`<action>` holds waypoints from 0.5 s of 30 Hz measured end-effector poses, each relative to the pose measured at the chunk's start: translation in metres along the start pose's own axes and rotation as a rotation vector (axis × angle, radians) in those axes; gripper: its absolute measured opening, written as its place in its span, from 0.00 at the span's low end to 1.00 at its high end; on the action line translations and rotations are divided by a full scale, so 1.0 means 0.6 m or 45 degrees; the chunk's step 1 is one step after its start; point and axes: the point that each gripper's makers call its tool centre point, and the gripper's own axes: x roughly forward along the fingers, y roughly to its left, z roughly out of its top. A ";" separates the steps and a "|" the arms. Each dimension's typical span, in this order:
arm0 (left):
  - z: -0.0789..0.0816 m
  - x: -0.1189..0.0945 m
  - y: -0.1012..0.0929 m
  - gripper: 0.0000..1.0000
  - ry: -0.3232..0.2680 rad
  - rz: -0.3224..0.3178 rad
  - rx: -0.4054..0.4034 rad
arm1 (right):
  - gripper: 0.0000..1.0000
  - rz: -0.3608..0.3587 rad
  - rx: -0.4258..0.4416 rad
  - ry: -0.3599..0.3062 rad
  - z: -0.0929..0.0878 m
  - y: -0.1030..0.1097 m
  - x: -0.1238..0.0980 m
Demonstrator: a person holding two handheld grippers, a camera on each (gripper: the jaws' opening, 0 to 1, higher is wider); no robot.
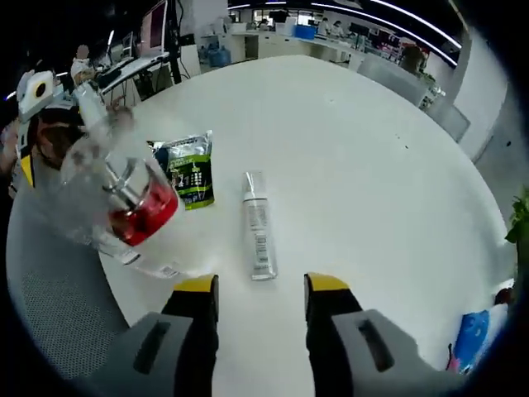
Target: Arrange the skincare products in the storage area until every visible bottle or jar stands upright without overlapping.
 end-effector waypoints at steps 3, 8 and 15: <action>0.004 0.001 -0.009 0.97 0.013 0.020 -0.005 | 0.37 0.065 -0.016 -0.013 0.013 -0.002 0.020; 0.018 0.002 -0.013 0.97 -0.041 0.083 -0.068 | 0.36 0.127 -0.089 0.050 0.021 0.000 0.059; 0.014 -0.001 -0.031 0.97 -0.068 0.154 -0.095 | 0.33 0.180 -0.223 0.108 0.024 0.001 0.093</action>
